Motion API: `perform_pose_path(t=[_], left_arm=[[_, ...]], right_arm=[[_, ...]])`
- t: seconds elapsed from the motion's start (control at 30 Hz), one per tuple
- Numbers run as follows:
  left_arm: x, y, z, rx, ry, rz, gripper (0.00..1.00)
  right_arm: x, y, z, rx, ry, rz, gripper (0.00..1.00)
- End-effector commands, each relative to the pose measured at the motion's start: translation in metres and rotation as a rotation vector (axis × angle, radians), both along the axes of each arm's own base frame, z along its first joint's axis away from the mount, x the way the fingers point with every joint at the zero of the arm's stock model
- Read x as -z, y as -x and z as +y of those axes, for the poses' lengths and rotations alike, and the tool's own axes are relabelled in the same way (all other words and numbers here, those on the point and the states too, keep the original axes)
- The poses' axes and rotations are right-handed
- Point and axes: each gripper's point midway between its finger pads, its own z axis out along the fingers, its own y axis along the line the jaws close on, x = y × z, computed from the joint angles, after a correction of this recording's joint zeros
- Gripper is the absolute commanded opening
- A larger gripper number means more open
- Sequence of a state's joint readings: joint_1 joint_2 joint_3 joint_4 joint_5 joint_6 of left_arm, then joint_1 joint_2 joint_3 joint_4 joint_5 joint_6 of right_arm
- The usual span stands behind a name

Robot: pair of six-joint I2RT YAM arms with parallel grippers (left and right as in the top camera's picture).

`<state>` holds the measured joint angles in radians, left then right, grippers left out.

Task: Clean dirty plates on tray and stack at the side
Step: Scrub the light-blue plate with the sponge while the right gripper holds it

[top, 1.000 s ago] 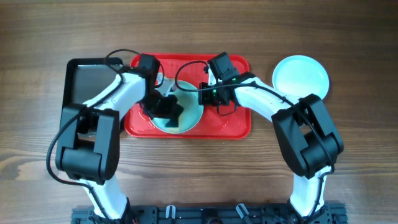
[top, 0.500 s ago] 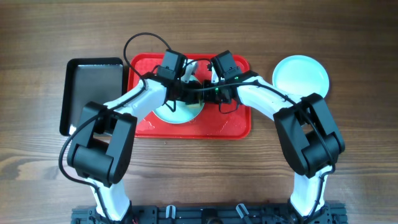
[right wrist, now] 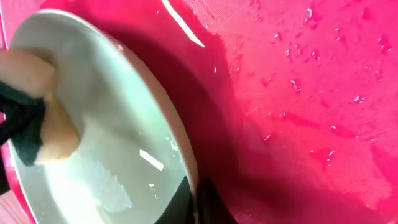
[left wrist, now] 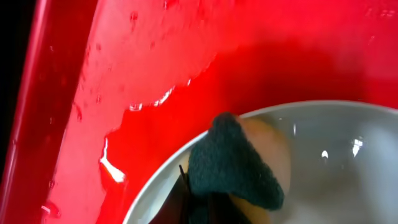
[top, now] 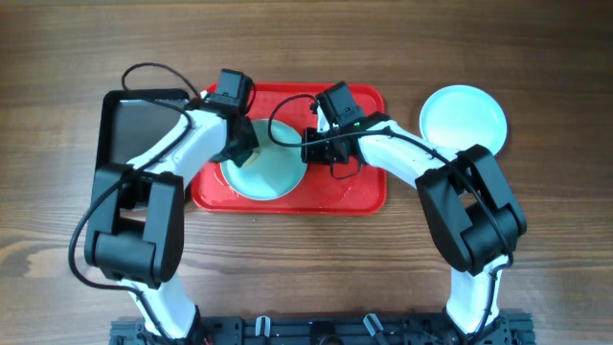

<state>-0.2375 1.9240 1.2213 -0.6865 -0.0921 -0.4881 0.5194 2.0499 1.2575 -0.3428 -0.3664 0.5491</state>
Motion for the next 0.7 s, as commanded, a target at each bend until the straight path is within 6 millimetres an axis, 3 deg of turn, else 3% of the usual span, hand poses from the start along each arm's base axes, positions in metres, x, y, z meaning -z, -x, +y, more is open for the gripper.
perform_pose_path(t=[0.0,0.1,0.2,0.27,0.37,0.5,0.67], left_arm=[[0.031,0.050,-0.015,0.156,0.151,0.224,0.04],[0.030,0.043,-0.022,0.184,0.190,0.192,0.04],[0.028,0.018,-0.029,0.155,0.212,0.089,0.04],[0.022,-0.004,-0.041,0.128,0.274,0.001,0.04],[0.014,-0.018,-0.067,0.174,0.346,-0.074,0.04],[0.009,-0.017,-0.106,0.281,0.367,-0.116,0.04],[0.009,0.013,-0.157,0.541,0.343,-0.108,0.04]], right_arm=[[0.017,0.001,-0.014,0.028,0.048,0.034,0.04],[0.016,0.001,-0.014,0.027,0.045,0.034,0.04],[0.016,0.000,-0.014,0.027,0.043,0.031,0.04],[0.016,0.001,-0.014,0.027,0.043,0.031,0.04],[0.016,0.001,-0.014,0.027,0.043,0.033,0.04],[0.016,0.001,-0.013,0.023,0.040,0.035,0.04],[0.016,0.001,-0.013,0.020,0.038,0.034,0.04]])
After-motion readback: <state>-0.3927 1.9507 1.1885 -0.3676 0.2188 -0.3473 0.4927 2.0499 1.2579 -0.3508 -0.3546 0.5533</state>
